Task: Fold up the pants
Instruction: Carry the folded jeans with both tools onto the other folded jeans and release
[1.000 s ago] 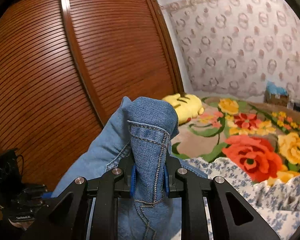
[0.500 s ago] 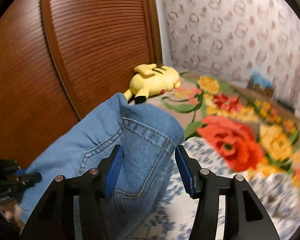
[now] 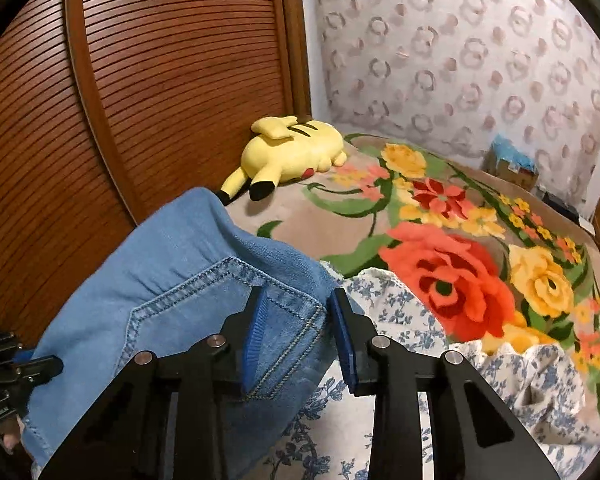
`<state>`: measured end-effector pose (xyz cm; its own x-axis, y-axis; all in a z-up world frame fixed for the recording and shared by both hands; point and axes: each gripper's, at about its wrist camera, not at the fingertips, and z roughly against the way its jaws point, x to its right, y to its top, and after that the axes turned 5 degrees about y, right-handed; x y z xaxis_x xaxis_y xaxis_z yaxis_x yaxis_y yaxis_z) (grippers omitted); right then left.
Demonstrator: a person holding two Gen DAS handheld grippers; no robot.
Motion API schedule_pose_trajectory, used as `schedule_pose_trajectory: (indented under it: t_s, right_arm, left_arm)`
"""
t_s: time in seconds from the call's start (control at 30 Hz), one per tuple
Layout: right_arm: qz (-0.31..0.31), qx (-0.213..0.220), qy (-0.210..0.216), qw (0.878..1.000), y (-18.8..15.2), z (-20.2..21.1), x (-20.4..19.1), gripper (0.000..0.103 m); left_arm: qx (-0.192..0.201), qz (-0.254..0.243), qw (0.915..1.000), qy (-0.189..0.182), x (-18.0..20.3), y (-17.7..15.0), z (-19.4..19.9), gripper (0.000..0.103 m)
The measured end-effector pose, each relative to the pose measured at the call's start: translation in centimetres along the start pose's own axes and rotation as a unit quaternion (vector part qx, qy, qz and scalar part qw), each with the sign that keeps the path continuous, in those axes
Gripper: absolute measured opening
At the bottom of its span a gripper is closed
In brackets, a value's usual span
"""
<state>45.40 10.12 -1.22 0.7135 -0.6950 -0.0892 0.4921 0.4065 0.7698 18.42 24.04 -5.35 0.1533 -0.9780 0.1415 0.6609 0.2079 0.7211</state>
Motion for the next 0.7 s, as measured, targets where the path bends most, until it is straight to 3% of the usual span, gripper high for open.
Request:
schedule_pose_trajectory:
  t_s: [0.23, 0.4, 0.53, 0.6, 0.7]
  right_arm:
    - [-0.006, 0.031, 0.010, 0.999, -1.8, 5.6, -0.6, 0.034]
    - [-0.007, 0.043, 0.012, 0.999, -5.5, 9.5, -1.4, 0.034]
    - [-0.015, 0.054, 0.007, 0.998, -8.3, 13.6, -2.1, 0.034]
    - [-0.017, 0.062, -0.004, 0.998, -9.4, 15.6, -2.3, 0.034]
    - [-0.018, 0.076, -0.013, 0.997, -11.2, 19.1, -3.0, 0.034]
  left_arm:
    - [0.019, -0.002, 0.9995, 0.024, 0.9, 0.7, 2.8, 0.012]
    - [0.047, -0.023, 0.9982, 0.031, 2.6, 0.8, 5.5, 0.026]
    - [0.067, -0.041, 0.9966, 0.024, 4.6, 0.5, 7.6, 0.046]
    - [0.074, -0.051, 0.9958, 0.020, 5.7, 0.3, 8.5, 0.048]
    - [0.085, -0.059, 0.9945, 0.012, 7.4, -0.1, 9.8, 0.069]
